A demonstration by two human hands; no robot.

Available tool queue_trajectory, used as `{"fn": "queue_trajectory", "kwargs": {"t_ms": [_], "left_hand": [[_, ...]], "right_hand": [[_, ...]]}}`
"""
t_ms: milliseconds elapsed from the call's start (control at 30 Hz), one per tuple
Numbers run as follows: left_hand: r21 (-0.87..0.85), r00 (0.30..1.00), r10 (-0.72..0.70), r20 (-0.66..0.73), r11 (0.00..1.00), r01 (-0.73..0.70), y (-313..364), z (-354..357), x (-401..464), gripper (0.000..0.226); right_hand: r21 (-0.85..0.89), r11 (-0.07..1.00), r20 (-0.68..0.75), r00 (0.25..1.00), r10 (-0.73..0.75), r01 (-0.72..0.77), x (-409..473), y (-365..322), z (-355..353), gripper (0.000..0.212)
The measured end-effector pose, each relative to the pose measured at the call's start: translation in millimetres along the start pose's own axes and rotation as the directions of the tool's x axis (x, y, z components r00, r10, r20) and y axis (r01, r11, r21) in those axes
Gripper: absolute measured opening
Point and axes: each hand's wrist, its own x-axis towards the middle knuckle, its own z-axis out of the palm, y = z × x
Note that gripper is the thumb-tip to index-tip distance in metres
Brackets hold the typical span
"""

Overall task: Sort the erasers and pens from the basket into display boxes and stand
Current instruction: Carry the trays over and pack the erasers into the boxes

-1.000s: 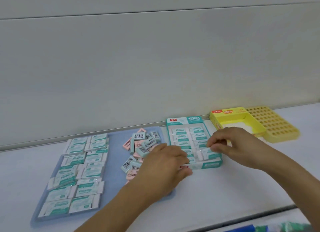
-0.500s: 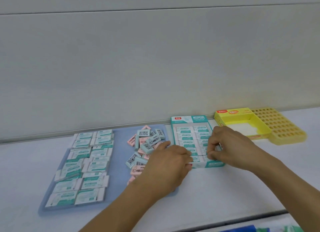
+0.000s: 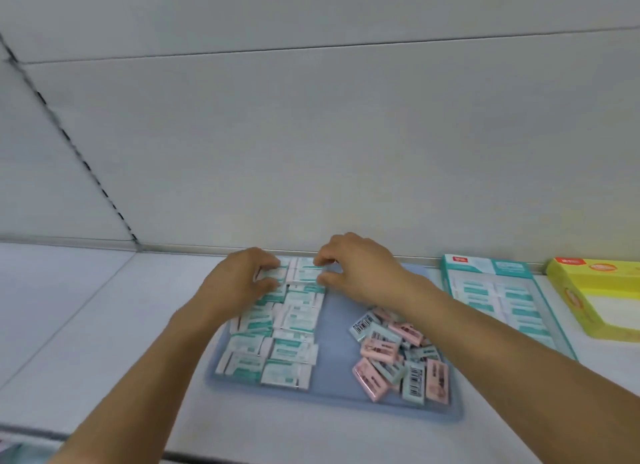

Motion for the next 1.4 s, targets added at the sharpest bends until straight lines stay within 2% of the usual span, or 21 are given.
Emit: {"fn": "queue_trajectory", "kwargs": {"t_ms": [67,200,367,433,500,533,567,600,633,667,700,733,767,867,967,1033,1133,1200,1267,1333,1400], "left_hand": [[0.075,0.998,0.050,0.026,0.996,-0.052,-1,-4,3,0.028],[0.302,0.984,0.160,0.077,0.937,-0.176,5,-10,7,0.018],[0.571,0.951,0.254,0.177,0.760,-0.310,10,-6,6,0.025],[0.613,0.956,0.243,0.164,0.734,-0.292,10,-5,7,0.020],[0.470,0.985,0.168,0.044,0.867,-0.168,10,-5,5,0.016],[0.276,0.993,0.095,-0.072,0.958,-0.072,12,-3,3,0.017],[-0.039,0.984,-0.038,-0.174,0.999,0.031,16,-1,0,0.018],[-0.430,0.959,-0.219,-0.178,0.894,0.125,24,0,-3,0.021],[-0.743,0.936,-0.348,-0.047,0.639,0.201,35,1,-7,0.023],[-0.901,0.926,-0.357,0.122,0.351,0.254,48,2,-11,0.022],[-0.943,0.923,-0.297,0.245,0.148,0.298,59,5,-14,0.019],[-0.940,0.925,-0.221,0.308,0.077,0.332,69,9,-15,0.019],[-0.932,0.934,-0.157,0.322,0.119,0.342,79,15,-15,0.021],[-0.892,0.967,-0.077,0.242,0.374,0.253,107,28,-11,0.020],[-0.885,0.970,-0.088,0.225,0.398,0.242,134,37,-3,0.029],[-0.895,0.968,-0.074,0.240,0.370,0.250,155,45,-1,0.030],[-0.892,0.967,-0.033,0.252,0.381,0.245,184,54,-2,0.028],[-0.881,0.958,-0.035,0.286,0.383,0.277,193,59,-3,0.025],[-0.891,0.936,-0.069,0.345,0.291,0.349,195,62,-2,0.021],[-0.910,0.915,-0.103,0.390,0.112,0.400,194,64,-3,0.022],[-0.917,0.914,-0.117,0.389,0.042,0.396,192,65,-5,0.023]], "right_hand": [[-0.069,0.997,0.039,0.998,0.038,-0.036,16,-4,11,0.031],[-0.048,0.996,0.085,0.993,0.083,-0.079,24,-5,20,0.030],[-0.249,0.967,0.073,0.997,-0.031,0.049,21,-13,15,0.020],[-0.331,0.942,0.067,0.997,-0.035,0.055,17,-16,14,0.024],[-0.257,0.966,0.018,1.000,-0.011,0.015,10,-10,13,0.022],[-0.131,0.991,-0.013,1.000,0.024,-0.025,5,-5,11,0.019],[0.065,0.995,-0.025,0.996,0.081,-0.079,-2,0,7,0.019],[0.290,0.948,-0.016,0.990,0.143,-0.133,-10,4,1,0.019],[0.486,0.854,0.017,0.980,0.200,-0.183,-19,7,-5,0.019],[0.612,0.759,0.060,0.970,0.236,-0.223,-28,8,-11,0.019],[0.675,0.697,0.088,0.964,0.252,-0.244,-36,11,-16,0.018],[0.698,0.672,0.091,0.961,0.261,-0.248,-44,14,-21,0.018],[0.705,0.668,0.072,0.961,0.267,-0.238,-51,18,-25,0.017],[0.749,0.631,-0.012,0.949,0.315,-0.200,-70,33,-33,0.016],[0.761,0.634,-0.154,0.911,0.383,-0.138,-89,51,-39,0.015],[0.667,0.731,-0.259,0.876,0.406,-0.142,-102,62,-44,0.023],[0.385,0.891,-0.388,0.833,0.394,-0.241,-120,78,-50,0.020],[0.183,0.911,-0.425,0.805,0.413,-0.370,-131,94,-54,0.019],[0.012,0.876,-0.377,0.809,0.451,-0.483,-141,109,-56,0.021],[-0.125,0.868,-0.266,0.859,0.437,-0.481,-146,122,-52,0.025],[-0.192,0.876,-0.177,0.894,0.413,-0.442,-144,127,-45,0.030]]}}
